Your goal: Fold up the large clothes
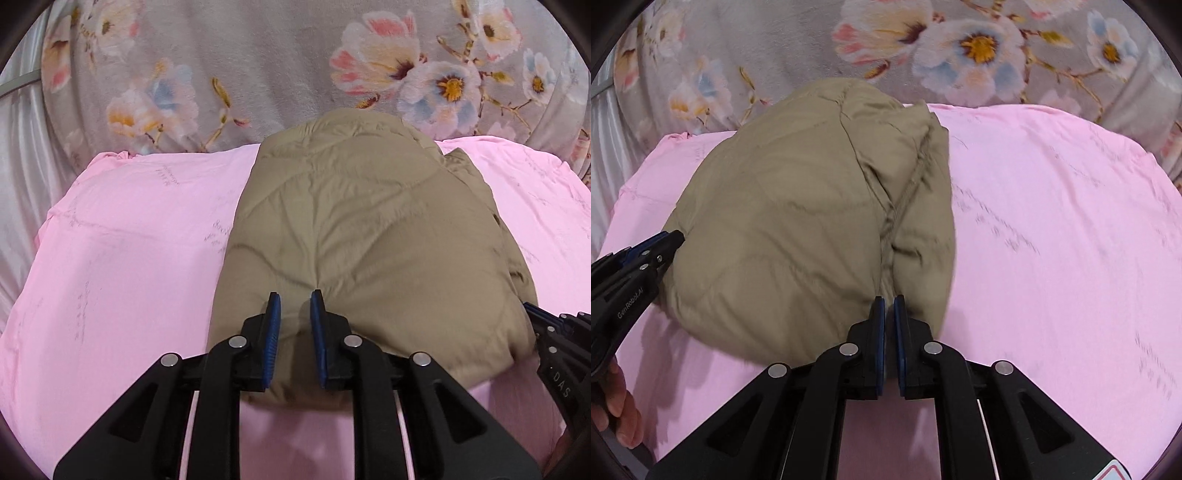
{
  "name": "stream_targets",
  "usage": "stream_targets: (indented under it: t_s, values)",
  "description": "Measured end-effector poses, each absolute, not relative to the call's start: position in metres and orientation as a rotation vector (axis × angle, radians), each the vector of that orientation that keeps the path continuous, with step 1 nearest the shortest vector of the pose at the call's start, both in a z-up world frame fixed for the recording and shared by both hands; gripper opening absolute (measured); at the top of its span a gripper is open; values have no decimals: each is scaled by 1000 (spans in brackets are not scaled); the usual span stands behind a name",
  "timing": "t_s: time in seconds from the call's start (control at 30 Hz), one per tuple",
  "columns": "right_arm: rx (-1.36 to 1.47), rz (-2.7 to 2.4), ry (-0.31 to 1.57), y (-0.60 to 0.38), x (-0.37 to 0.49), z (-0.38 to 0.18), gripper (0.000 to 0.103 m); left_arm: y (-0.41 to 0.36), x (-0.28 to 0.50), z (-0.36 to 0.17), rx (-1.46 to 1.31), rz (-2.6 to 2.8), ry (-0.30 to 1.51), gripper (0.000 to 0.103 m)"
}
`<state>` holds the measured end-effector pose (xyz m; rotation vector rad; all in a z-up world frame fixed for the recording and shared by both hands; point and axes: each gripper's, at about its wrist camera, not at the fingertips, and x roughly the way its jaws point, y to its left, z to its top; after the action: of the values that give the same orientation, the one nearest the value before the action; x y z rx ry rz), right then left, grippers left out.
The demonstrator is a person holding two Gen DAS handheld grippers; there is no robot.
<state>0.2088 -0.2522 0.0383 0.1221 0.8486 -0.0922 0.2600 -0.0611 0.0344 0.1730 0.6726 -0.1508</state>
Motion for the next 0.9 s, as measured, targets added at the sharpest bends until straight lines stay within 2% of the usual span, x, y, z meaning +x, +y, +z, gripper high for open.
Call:
stream_targets:
  t_s: [0.07,0.2,0.23,0.27,0.37,0.4,0.43,0.47,0.53,0.67,0.9]
  values:
    - [101,-115,844,-247,194,39,8,-57,249,32,149,-153,690,19]
    - [88,-132,855,-238,167,36,21,-50,228,25,113,-143,725,28]
    - [101,-119,862,-237,161,35,30,-48,224,22,103,-145,743,34]
    - [106,-118,869,-235,155,34,34,-46,220,18,93,-145,762,40]
    - [78,-144,865,-227,139,37,48,-39,205,11,50,-152,811,44]
    - [67,-153,856,-223,132,39,58,-37,199,11,42,-144,805,47]
    - [60,-156,853,-220,127,39,66,-34,192,12,35,-137,795,56]
    - [52,-156,855,-216,122,39,69,-33,187,12,33,-134,794,65]
    - [42,-161,868,-210,113,38,77,-31,175,11,30,-135,796,70]
    - [39,-174,875,-204,95,38,83,-33,153,12,68,-118,790,76]
    - [55,-198,866,-201,65,39,86,-45,121,14,164,-106,772,85]
